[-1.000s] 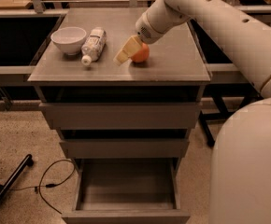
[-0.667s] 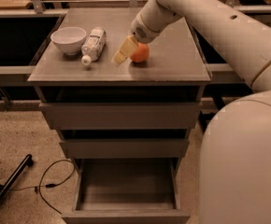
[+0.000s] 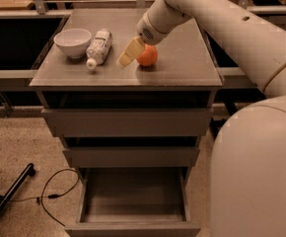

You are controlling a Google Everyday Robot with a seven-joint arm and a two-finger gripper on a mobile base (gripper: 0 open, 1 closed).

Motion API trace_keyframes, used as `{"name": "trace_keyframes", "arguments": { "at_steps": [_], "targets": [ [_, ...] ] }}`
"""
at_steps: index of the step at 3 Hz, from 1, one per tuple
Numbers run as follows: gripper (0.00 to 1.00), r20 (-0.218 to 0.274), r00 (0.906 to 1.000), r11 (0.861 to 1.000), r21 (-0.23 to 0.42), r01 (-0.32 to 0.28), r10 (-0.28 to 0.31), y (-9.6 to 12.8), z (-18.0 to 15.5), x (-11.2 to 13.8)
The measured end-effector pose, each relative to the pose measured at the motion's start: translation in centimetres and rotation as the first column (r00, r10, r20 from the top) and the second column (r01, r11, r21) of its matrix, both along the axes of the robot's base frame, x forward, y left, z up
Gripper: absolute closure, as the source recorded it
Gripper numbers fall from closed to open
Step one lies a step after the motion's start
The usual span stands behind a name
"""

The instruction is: Place orange into bottom drawer

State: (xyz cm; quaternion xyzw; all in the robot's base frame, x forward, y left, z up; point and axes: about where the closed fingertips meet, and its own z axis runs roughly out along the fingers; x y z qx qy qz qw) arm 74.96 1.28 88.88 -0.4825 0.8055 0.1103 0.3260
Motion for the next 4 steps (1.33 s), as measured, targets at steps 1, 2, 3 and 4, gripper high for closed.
{"name": "trace_keyframes", "arguments": {
  "at_steps": [1, 2, 3, 4],
  "targets": [
    [0.0, 0.016, 0.9996, 1.0, 0.022, 0.021, -0.021, -1.1, -0.2, 0.5],
    [0.0, 0.023, 0.9993, 0.999, 0.043, 0.028, -0.029, -2.4, -0.6, 0.6],
    [0.0, 0.027, 0.9991, 0.998, 0.055, 0.031, -0.032, -3.4, -1.0, 0.6],
    [0.0, 0.022, 0.999, 0.997, 0.065, 0.037, -0.038, -4.2, -1.5, 0.9]
  ]
}}
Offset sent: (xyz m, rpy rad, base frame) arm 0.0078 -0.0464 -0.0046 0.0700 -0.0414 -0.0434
